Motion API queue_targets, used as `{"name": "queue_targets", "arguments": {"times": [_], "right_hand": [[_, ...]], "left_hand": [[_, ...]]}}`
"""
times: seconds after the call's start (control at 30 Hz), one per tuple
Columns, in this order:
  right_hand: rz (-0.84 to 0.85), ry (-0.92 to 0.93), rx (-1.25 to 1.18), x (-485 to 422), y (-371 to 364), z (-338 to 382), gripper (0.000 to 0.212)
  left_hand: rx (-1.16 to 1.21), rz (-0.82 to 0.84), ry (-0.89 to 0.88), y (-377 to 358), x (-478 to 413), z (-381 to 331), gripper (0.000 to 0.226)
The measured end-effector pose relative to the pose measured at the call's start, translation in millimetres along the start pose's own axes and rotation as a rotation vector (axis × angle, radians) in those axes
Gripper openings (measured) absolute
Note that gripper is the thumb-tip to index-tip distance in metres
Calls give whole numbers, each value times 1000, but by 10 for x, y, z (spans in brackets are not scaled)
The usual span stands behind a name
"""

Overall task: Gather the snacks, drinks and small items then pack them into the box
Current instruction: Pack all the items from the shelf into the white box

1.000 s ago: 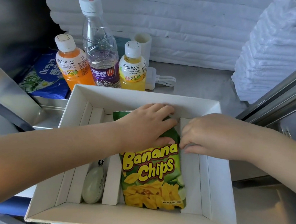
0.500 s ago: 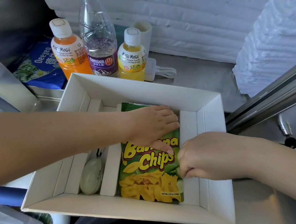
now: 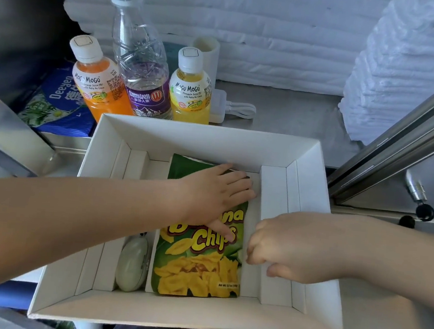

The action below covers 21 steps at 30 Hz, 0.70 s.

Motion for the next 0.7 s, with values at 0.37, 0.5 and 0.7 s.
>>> {"name": "queue_targets", "arguments": {"times": [0.37, 0.5, 0.7], "right_hand": [[-149, -166, 120, -112, 251, -327, 36], [-159, -212, 139, -161, 352, -442, 37], [-223, -227, 110, -186, 548, -519, 38]], "left_hand": [[143, 408, 378, -340, 903, 163, 124], [215, 411, 321, -386, 863, 68, 126], [142, 312, 289, -347, 759, 8, 120]]}}
Point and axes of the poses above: each hand's wrist, its own x-axis away from the middle knuckle, its own y-axis out of the back of the hand, z = x × y, the point moved 7 cm from there along -x, towards the middle knuckle, and after that the axes turned 2 degrees about -y, right-handed, at the moved point
